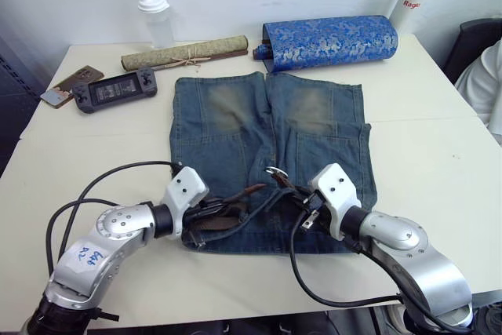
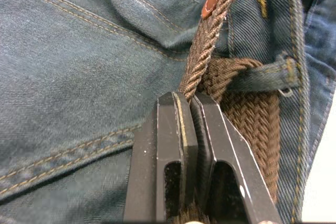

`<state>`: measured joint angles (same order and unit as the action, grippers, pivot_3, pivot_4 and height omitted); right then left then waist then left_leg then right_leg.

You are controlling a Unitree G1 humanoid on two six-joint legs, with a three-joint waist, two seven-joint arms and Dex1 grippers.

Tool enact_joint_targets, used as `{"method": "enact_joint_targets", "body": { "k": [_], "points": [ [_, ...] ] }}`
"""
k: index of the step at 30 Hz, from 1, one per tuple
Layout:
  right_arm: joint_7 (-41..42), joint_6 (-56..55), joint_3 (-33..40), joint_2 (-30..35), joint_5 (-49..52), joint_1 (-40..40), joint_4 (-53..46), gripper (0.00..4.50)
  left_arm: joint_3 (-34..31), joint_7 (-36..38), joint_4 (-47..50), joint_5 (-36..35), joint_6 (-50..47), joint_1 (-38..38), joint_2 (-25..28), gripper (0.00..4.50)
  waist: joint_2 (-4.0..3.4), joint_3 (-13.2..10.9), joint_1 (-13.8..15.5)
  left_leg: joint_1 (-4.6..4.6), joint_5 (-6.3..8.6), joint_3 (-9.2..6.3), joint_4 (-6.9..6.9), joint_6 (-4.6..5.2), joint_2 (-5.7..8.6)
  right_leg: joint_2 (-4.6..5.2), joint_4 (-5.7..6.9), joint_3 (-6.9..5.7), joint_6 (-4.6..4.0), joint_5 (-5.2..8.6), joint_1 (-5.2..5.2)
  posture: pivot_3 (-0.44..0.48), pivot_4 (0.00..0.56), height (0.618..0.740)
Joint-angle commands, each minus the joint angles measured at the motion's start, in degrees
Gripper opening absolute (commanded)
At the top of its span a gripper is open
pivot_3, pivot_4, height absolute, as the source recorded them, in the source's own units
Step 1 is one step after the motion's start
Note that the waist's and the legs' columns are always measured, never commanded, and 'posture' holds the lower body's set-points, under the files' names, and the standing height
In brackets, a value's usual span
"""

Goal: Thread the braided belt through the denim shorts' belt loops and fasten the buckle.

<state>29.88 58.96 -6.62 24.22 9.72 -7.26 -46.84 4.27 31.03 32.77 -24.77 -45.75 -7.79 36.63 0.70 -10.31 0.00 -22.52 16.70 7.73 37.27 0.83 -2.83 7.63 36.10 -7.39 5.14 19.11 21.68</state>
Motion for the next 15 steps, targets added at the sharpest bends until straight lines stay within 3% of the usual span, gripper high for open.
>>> {"method": "enact_joint_targets", "body": {
  "k": [1,15],
  "points": [
    [-0.94,-0.62,-0.63,0.72,1.24,-0.38,-3.31,0.08,0.97,-1.78,0.01,0.85,-0.54,-1.35,-1.86,0.0,0.0,0.0,-0.03,0.0,0.0,0.0,0.0,0.0,-0.01,0.0,0.0,0.01,0.0,0.0,0.0,0.0,0.15,0.717],
    [-2.59,-0.56,-1.36,2.13,3.34,-0.98,-3.14,0.08,-0.08,-4.54,0.84,0.56,-3.69,-1.75,-4.38,0.0,0.0,0.0,-0.05,0.01,0.0,0.0,-0.03,0.0,-0.02,0.0,-0.01,0.0,0.0,0.0,0.0,0.0,0.15,0.717]
  ]
}}
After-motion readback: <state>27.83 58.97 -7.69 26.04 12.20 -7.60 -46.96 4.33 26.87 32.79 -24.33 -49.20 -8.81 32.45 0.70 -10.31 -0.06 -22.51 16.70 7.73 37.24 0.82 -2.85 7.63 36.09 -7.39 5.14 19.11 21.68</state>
